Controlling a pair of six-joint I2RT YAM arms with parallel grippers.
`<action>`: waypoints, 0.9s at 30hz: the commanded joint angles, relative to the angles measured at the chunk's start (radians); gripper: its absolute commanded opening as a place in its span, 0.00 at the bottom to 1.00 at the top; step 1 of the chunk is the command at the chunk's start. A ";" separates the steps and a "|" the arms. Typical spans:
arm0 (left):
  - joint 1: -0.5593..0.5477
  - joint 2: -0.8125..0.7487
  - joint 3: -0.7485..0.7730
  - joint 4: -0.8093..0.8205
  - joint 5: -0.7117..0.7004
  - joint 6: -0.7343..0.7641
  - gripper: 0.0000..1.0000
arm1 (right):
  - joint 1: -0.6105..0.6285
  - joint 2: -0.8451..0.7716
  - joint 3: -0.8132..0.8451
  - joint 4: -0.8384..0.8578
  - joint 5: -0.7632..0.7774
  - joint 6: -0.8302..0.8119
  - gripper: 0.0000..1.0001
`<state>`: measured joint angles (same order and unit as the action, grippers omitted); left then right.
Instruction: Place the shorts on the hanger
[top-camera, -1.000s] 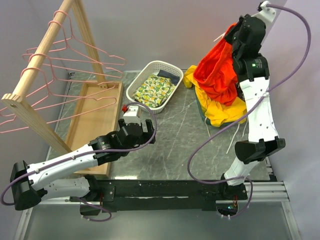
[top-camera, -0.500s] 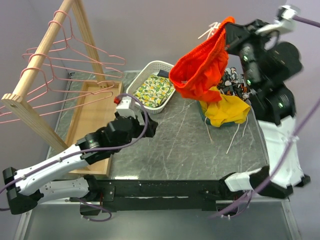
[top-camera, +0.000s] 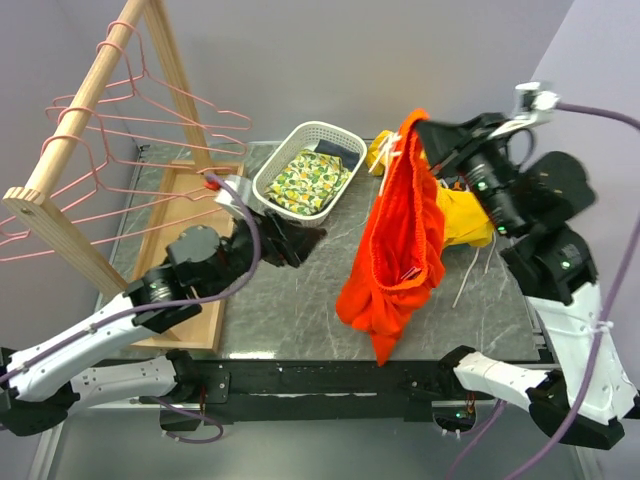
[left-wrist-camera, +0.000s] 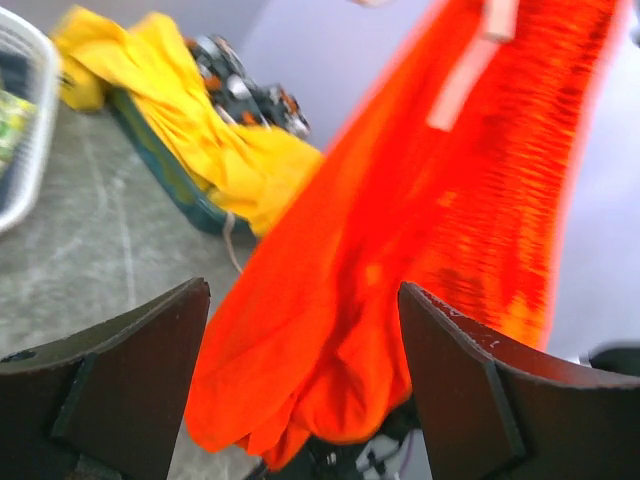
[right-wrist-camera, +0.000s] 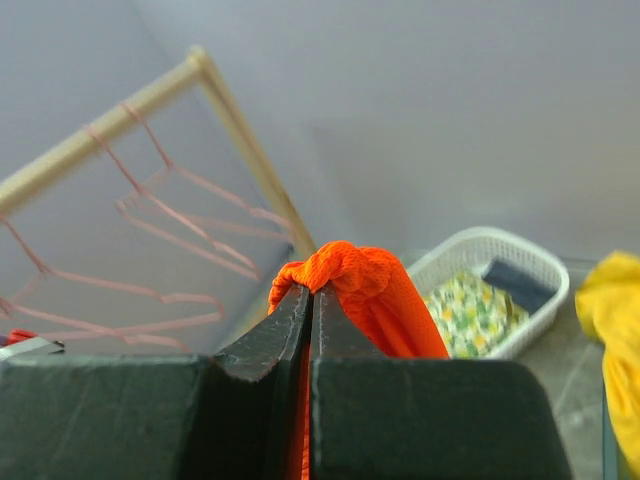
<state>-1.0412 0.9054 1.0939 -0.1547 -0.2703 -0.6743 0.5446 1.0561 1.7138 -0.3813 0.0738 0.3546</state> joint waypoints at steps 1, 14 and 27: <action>-0.045 0.009 -0.087 0.105 0.163 0.012 0.83 | 0.035 -0.040 -0.135 0.068 0.033 0.007 0.00; -0.163 0.136 -0.129 -0.008 -0.408 -0.136 0.80 | 0.133 -0.059 -0.229 0.059 0.121 -0.016 0.00; -0.161 0.253 -0.123 0.059 -0.357 -0.073 0.74 | 0.160 -0.071 -0.235 0.035 0.121 -0.005 0.00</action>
<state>-1.2011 1.1183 0.9585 -0.1822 -0.6949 -0.7776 0.6895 1.0061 1.4509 -0.4126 0.1825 0.3485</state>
